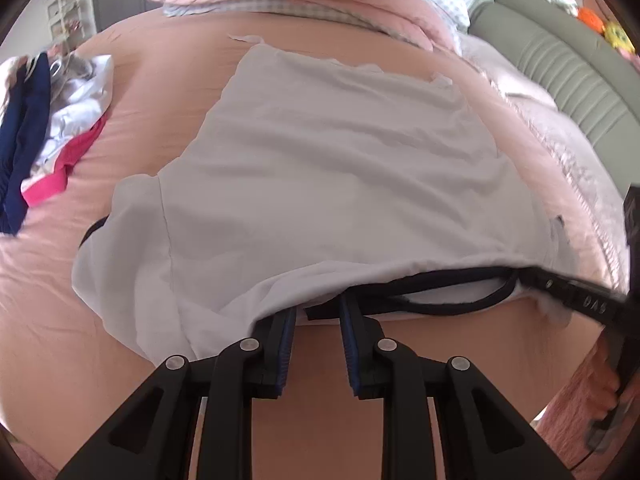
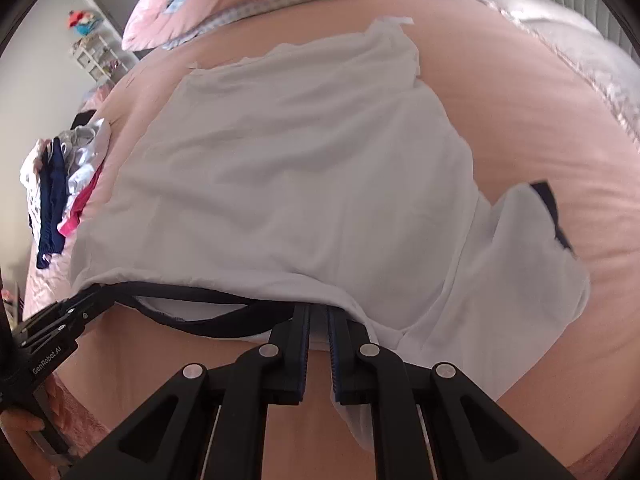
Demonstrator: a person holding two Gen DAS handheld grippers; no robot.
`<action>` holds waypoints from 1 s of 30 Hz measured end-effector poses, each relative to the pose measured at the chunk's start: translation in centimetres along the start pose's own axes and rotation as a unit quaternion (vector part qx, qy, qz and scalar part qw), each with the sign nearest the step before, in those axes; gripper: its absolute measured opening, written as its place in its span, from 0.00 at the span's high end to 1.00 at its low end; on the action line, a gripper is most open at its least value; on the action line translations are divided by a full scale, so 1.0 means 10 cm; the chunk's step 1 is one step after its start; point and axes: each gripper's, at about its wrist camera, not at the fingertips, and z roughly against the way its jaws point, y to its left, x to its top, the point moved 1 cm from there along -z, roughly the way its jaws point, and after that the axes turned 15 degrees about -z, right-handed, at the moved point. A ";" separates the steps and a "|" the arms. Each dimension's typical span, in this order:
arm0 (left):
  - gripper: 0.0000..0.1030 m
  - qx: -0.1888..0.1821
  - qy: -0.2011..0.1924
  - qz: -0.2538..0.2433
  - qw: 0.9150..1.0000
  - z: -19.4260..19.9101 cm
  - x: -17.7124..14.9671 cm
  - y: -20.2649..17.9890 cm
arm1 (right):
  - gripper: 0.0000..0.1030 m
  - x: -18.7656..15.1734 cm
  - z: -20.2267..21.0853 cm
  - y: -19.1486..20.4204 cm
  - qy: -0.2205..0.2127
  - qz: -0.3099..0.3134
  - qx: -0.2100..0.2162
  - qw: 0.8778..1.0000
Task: Fold clothes
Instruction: 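Grasp the navy-trimmed hem with the left gripper while the right gripper grasps it beside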
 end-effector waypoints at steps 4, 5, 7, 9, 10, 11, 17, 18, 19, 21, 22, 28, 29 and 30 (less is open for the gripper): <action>0.62 -0.003 -0.012 0.002 1.000 -0.15 0.01 0.01 | 0.88 0.03 -0.02 0.06 0.001 0.007 0.005 1.000; 0.62 0.002 -0.007 0.005 1.000 -0.21 0.02 0.03 | 0.88 0.05 -0.03 0.09 0.001 0.010 0.003 1.000; 0.62 0.019 0.002 0.018 1.000 -0.31 0.07 0.06 | 0.88 0.11 -0.01 0.07 -0.004 -0.001 0.008 1.000; 0.62 0.035 -0.004 0.007 0.999 -0.33 0.10 0.00 | 0.88 0.18 0.01 0.06 -0.009 -0.014 0.012 1.000; 0.62 0.044 -0.008 -0.006 0.999 -0.32 0.10 -0.05 | 0.88 0.21 0.02 0.05 -0.011 -0.020 0.015 1.000; 0.62 0.054 -0.005 -0.021 0.998 -0.36 0.09 -0.12 | 0.88 0.18 0.01 0.05 -0.005 -0.015 0.012 1.000; 0.84 0.087 0.010 -0.076 0.993 -0.48 0.03 -0.30 | 0.88 -0.08 -0.08 0.11 0.008 0.056 -0.022 0.998; 0.91 0.080 0.011 -0.070 0.994 -0.45 0.04 -0.28 | 0.88 -0.13 -0.06 0.13 -0.001 0.065 -0.027 0.998; 0.91 0.073 0.010 -0.064 0.995 -0.42 0.05 -0.27 | 0.89 -0.15 -0.05 0.13 -0.004 0.066 -0.029 0.997; 0.92 0.059 0.006 -0.058 0.997 -0.32 0.07 -0.25 | 0.94 -0.14 -0.03 0.12 0.005 0.053 -0.010 0.999; 0.93 0.054 0.001 -0.062 0.997 -0.24 0.06 -0.26 | 0.95 -0.15 0.01 0.10 0.011 0.049 0.001 0.999; 0.93 0.003 0.017 -0.063 0.998 0.05 -0.14 -0.19 | 0.95 -0.51 0.27 -0.08 0.053 0.070 0.012 0.996; 0.94 -0.007 0.026 -0.063 0.998 0.06 -0.19 -0.17 | 0.95 -0.55 0.28 -0.14 0.061 0.071 0.010 0.996; 0.95 -0.008 0.039 -0.067 0.997 0.06 -0.26 -0.17 | 0.95 -0.56 0.21 -0.17 0.074 0.074 0.008 0.995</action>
